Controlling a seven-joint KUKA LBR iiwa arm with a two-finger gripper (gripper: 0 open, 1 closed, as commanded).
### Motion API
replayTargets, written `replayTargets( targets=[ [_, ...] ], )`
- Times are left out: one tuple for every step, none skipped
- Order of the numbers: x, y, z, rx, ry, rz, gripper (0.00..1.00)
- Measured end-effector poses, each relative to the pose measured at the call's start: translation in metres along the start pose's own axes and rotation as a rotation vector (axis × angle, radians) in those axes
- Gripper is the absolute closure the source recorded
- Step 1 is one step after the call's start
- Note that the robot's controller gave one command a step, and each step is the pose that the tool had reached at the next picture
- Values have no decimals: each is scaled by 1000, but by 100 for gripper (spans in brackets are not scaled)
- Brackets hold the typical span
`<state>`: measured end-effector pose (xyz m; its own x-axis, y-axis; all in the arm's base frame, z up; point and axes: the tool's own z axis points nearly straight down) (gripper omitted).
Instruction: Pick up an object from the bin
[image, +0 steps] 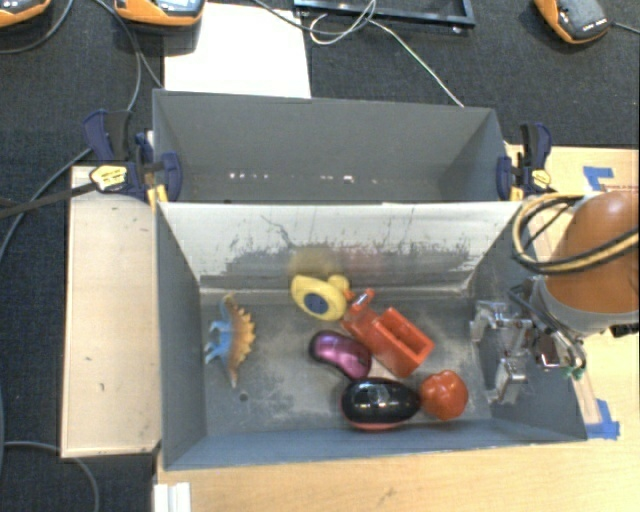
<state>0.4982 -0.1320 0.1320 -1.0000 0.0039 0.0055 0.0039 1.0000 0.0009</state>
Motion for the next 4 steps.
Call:
replayTargets(
  targets=[
    [-2, 1, -4, 1, -8, -7, 0],
    [18, 54, 61, 1, -10, -80, 0],
    [9, 56, 6, 4, -14, -337, 0],
    [16, 54, 60, 1, -15, -82, 0]
  ],
)
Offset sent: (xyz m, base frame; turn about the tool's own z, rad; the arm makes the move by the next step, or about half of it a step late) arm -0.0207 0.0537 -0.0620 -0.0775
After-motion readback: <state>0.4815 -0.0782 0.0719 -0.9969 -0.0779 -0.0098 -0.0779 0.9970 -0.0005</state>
